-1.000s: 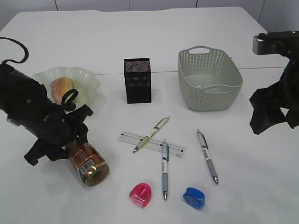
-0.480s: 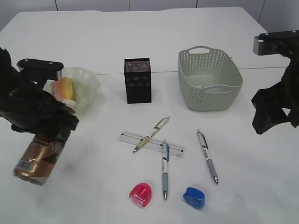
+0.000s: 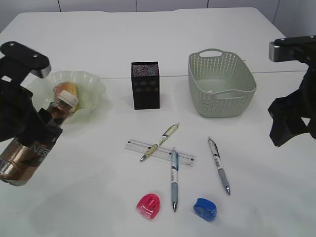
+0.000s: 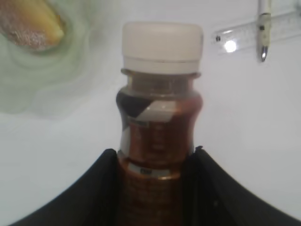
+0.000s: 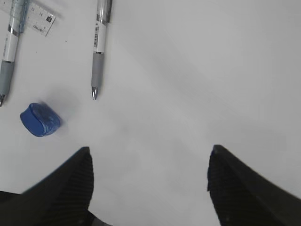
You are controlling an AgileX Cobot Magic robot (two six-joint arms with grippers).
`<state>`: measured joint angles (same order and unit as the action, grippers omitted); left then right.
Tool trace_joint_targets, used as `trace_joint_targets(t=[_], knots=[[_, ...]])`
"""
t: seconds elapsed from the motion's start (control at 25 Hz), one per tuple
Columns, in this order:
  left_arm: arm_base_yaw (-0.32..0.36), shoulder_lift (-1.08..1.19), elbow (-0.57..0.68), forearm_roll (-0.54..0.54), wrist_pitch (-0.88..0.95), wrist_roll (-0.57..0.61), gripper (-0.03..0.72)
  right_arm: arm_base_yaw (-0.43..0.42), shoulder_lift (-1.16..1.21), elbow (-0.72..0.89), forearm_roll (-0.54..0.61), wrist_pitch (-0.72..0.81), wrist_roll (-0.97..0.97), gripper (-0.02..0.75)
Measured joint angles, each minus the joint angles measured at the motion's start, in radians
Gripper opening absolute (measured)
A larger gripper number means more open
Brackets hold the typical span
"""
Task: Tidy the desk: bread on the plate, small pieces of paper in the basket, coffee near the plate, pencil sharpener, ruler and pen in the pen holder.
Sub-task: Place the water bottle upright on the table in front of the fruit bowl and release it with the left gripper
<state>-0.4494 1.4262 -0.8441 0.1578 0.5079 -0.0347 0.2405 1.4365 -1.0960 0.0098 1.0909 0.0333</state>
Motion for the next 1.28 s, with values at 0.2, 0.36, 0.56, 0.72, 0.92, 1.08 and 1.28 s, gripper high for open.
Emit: trace_joint_targets(t=[0.2, 0.36, 0.56, 0.72, 0.92, 1.08, 1.28], knots=[[0.000, -0.129, 0.186, -0.019, -0.234, 0.003, 0.351, 0.000, 0.000, 0.000, 0.000, 0.018, 0.000, 0.552], [0.000, -0.237, 0.376, -0.036, -0.445, 0.004, 0.350, 0.000, 0.000, 0.000, 0.000, 0.021, 0.000, 0.552], [0.000, -0.308, 0.521, -0.089, -0.726, -0.002, 0.349, 0.000, 0.000, 0.000, 0.000, 0.023, 0.000, 0.552], [0.000, -0.294, 0.547, -0.179, -0.971, -0.020, 0.349, 0.000, 0.000, 0.000, 0.000, 0.037, 0.000, 0.552], [0.000, -0.229, 0.547, -0.202, -1.132, -0.022, 0.349, 0.000, 0.000, 0.000, 0.000, 0.048, 0.000, 0.552], [0.000, -0.164, 0.547, -0.192, -1.249, -0.028, 0.344, 0.000, 0.000, 0.000, -0.010, 0.044, 0.000, 0.552], [0.000, -0.002, 0.547, -0.194, -1.514, -0.030, 0.344, 0.000, 0.000, 0.000, -0.033, 0.040, 0.000, 0.552]])
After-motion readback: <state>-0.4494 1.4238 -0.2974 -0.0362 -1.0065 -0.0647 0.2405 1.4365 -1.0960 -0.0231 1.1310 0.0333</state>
